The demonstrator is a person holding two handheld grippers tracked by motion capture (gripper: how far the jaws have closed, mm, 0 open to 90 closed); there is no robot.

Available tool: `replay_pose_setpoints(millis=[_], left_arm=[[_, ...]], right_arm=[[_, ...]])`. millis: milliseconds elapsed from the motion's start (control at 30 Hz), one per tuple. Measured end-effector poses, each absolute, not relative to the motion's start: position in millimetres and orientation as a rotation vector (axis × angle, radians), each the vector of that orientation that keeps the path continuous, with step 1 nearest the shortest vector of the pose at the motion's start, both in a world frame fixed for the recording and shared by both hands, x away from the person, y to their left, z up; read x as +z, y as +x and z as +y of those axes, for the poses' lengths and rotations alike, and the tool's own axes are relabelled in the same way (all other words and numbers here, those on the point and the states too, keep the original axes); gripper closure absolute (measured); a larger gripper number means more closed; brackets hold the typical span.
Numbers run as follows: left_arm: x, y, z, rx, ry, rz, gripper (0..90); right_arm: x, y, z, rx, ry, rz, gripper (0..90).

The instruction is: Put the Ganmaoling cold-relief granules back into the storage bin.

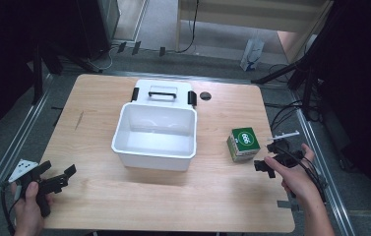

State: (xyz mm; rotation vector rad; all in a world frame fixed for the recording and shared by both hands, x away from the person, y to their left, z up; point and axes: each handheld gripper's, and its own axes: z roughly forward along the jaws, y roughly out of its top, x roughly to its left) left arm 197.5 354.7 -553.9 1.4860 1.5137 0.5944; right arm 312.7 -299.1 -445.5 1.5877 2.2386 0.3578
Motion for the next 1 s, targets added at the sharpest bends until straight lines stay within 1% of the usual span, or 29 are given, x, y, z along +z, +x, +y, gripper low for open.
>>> replay_pose_setpoints(millis=[167, 300, 367, 533, 633, 1000], left_arm=[[-554.1, 198.2, 354.4, 0.598, 1.485, 1.513, 1.3], [-554.2, 198.0, 354.4, 0.599, 1.481, 1.514, 1.3], [-554.0, 197.8, 354.2, 0.601, 1.482, 1.513, 1.3], [-554.3, 197.5, 354.6, 0.596, 1.475, 1.513, 1.3], [-554.0, 197.3, 354.5, 0.596, 1.485, 1.514, 1.3], [-554.1, 197.5, 354.4, 0.595, 1.487, 1.513, 1.3]], right_arm=[[-435.3, 323.3, -291.3, 0.295, 1.577, 2.31, 2.5], [-425.6, 339.4, -282.1, 0.235, 1.571, 2.367, 1.4], [-422.8, 346.4, -277.7, 0.201, 1.612, 2.384, 0.0], [-417.3, 357.5, -269.5, 0.182, 1.623, 2.442, 0.0], [-410.3, 370.4, -264.4, 0.167, 1.662, 2.43, 0.0], [-409.8, 397.2, -243.5, 0.121, 1.723, 2.439, 0.0]])
